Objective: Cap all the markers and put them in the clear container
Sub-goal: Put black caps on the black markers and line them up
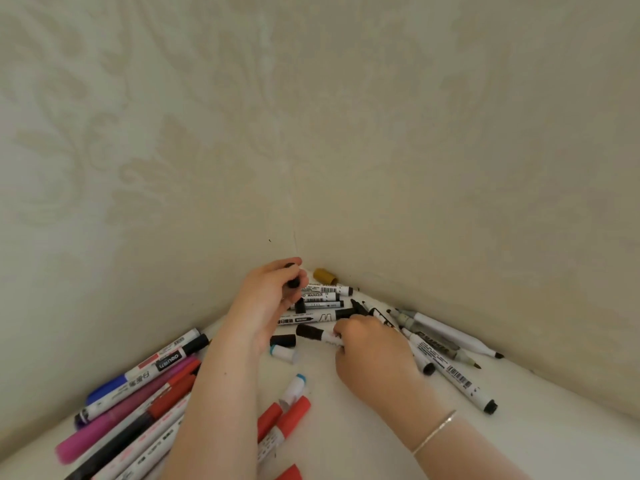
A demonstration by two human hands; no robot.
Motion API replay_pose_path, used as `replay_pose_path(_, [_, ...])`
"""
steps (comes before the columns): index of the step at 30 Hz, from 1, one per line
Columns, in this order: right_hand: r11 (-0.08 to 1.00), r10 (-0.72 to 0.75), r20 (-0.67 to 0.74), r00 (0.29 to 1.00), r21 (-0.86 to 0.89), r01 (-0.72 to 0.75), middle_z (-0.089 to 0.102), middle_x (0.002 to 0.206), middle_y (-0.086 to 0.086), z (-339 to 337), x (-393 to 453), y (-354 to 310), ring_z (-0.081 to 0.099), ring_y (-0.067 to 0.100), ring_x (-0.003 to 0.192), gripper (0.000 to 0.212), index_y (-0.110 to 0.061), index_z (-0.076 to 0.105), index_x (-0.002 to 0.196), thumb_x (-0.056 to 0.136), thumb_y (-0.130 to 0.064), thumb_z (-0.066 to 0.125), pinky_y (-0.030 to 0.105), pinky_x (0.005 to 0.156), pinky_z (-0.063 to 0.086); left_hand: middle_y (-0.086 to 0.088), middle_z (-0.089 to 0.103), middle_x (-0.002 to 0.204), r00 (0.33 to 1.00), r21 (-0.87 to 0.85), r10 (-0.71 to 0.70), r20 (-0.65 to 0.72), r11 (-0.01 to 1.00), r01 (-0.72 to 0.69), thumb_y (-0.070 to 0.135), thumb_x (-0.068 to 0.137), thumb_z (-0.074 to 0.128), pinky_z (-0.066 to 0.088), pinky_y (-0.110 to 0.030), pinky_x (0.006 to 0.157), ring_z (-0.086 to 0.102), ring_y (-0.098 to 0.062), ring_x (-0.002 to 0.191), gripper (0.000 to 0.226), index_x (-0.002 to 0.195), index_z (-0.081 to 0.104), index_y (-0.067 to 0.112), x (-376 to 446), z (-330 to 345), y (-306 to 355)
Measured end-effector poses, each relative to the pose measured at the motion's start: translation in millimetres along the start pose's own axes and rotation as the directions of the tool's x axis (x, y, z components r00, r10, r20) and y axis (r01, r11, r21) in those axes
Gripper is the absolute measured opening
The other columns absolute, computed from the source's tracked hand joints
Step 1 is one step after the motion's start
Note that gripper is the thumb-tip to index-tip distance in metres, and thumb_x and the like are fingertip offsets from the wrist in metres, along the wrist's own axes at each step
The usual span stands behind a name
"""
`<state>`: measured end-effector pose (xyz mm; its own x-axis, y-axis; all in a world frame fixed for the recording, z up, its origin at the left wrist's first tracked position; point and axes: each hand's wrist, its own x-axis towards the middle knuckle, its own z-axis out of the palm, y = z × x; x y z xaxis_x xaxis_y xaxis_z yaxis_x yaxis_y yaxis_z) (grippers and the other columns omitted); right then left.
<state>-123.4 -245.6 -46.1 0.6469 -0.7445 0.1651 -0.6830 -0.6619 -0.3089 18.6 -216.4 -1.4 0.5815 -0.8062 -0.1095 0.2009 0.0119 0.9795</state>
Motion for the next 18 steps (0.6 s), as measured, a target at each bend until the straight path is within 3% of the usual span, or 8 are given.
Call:
replay_pose_path(3, [1.000, -0.011, -0.008, 1.000, -0.023, 0.011, 0.054, 0.121, 0.003, -1, -1, -1, 0.047, 0.024, 0.116, 0.031, -0.016, 0.055, 0.121, 0.092, -0.022, 0.044, 0.030, 0.091, 0.038, -0.005, 0.073, 0.088, 1.000, 0.142, 0.019, -0.011, 0.990, -0.017, 0.008, 0.089, 0.065, 0.053, -0.024, 0.075, 0.070, -0.016, 0.088, 0.021, 0.109, 0.063, 0.012, -2, 0, -3])
replay_pose_path(5, [0.998, 0.037, -0.031, 0.999, -0.041, -0.038, 0.054, 0.121, 0.003, -6, 0, 2, 0.046, 0.024, 0.117, 0.034, -0.017, 0.055, 0.123, 0.092, -0.028, 0.045, 0.033, 0.095, 0.036, -0.006, 0.075, 0.091, 0.999, 0.206, 0.032, -0.012, 0.978, -0.029, 0.010, 0.085, 0.070, 0.054, -0.022, 0.074, 0.072, -0.016, 0.091, 0.024, 0.108, 0.065, 0.012, -3, 1, -4])
replay_pose_path(9, [0.982, 0.103, -0.245, 0.964, -0.132, -0.138, 0.063, 0.098, 0.009, -14, 6, 17, 0.055, 0.030, 0.098, 0.020, -0.010, 0.060, 0.101, 0.083, -0.011, 0.052, 0.037, 0.083, 0.039, -0.010, 0.075, 0.097, 0.997, 0.134, 0.009, 0.070, 0.991, -0.019, 0.005, 0.086, 0.068, 0.057, -0.023, 0.079, 0.072, -0.017, 0.091, 0.019, 0.105, 0.067, 0.009, -8, 4, -4])
replay_pose_path(12, [0.964, 0.164, -0.140, 0.977, -0.188, -0.189, 0.061, 0.104, 0.004, -12, 6, 26, 0.053, 0.026, 0.102, 0.021, -0.015, 0.053, 0.107, 0.087, -0.012, 0.047, 0.033, 0.088, 0.036, -0.010, 0.075, 0.098, 0.994, 0.109, -0.008, 0.108, 0.994, -0.004, 0.005, 0.088, 0.066, 0.057, -0.027, 0.082, 0.073, -0.017, 0.092, 0.021, 0.108, 0.069, 0.012, -8, 4, -4])
replay_pose_path(16, [0.964, 0.127, -0.267, 0.955, -0.194, -0.183, 0.065, 0.082, 0.006, -6, 13, 30, 0.059, 0.028, 0.081, 0.016, -0.011, 0.059, 0.090, 0.075, -0.006, 0.062, 0.034, 0.071, 0.035, -0.004, 0.075, 0.101, 0.985, 0.142, -0.042, 0.168, 0.990, 0.018, 0.007, 0.089, 0.064, 0.054, -0.028, 0.084, 0.072, -0.017, 0.094, 0.024, 0.110, 0.070, 0.018, -8, 3, -6])
replay_pose_path(18, [0.968, 0.161, -0.217, 0.963, -0.154, -0.196, 0.064, 0.094, 0.004, -3, 13, 32, 0.056, 0.027, 0.092, 0.017, -0.015, 0.056, 0.101, 0.085, -0.011, 0.054, 0.035, 0.077, 0.034, -0.004, 0.075, 0.100, 0.981, 0.136, -0.046, 0.190, 0.990, 0.020, 0.005, 0.088, 0.065, 0.054, -0.029, 0.085, 0.072, -0.017, 0.095, 0.025, 0.109, 0.071, 0.017, -9, 3, -6])
